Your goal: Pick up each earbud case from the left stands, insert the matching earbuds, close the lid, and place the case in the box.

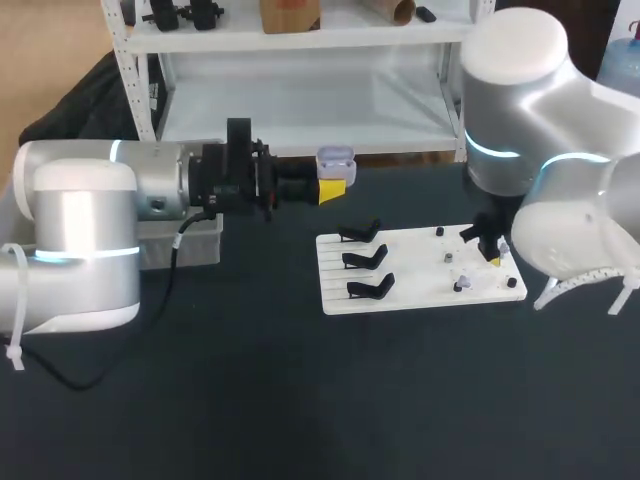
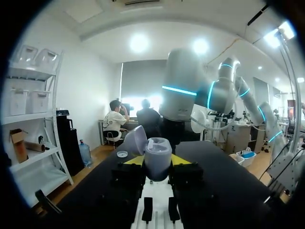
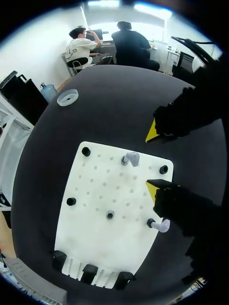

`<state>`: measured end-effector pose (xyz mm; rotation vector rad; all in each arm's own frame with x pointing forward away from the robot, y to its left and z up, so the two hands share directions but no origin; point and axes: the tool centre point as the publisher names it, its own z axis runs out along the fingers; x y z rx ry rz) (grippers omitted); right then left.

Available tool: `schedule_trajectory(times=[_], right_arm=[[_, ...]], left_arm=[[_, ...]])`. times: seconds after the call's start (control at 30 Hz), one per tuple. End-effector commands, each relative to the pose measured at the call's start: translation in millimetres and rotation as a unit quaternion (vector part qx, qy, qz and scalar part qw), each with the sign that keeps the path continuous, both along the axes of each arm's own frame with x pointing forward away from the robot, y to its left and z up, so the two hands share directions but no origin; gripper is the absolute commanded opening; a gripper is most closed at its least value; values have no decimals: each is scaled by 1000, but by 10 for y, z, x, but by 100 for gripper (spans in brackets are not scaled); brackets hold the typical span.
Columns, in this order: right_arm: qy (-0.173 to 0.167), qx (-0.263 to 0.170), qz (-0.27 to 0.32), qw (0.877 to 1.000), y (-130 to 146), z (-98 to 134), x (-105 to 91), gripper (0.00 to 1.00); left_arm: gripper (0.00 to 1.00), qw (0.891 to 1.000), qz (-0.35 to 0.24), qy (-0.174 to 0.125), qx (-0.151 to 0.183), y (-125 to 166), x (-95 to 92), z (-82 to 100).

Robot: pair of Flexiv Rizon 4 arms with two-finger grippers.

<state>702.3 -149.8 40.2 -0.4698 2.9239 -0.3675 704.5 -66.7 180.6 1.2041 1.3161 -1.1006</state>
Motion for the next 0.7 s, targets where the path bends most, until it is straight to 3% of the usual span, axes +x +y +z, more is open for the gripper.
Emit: schedule_trajectory(times=[0.03, 0.43, 0.57, 0.7], right_arm=[[-1, -5, -9, 1000, 10, -46, 54, 46], [-31, 3, -62, 998, -12, -72, 101, 39], [-45, -2, -87, 995, -26, -61, 119, 45], [-44, 1, -92, 995, -24, -71, 115, 44]], left_arm=[[0, 1000, 1, -1, -1, 3, -9, -4], [0, 1000, 1, -1, -1, 3, -9, -4], [0, 1000, 1, -1, -1, 3, -9, -4], [0, 1000, 1, -1, -1, 3, -9, -4]])
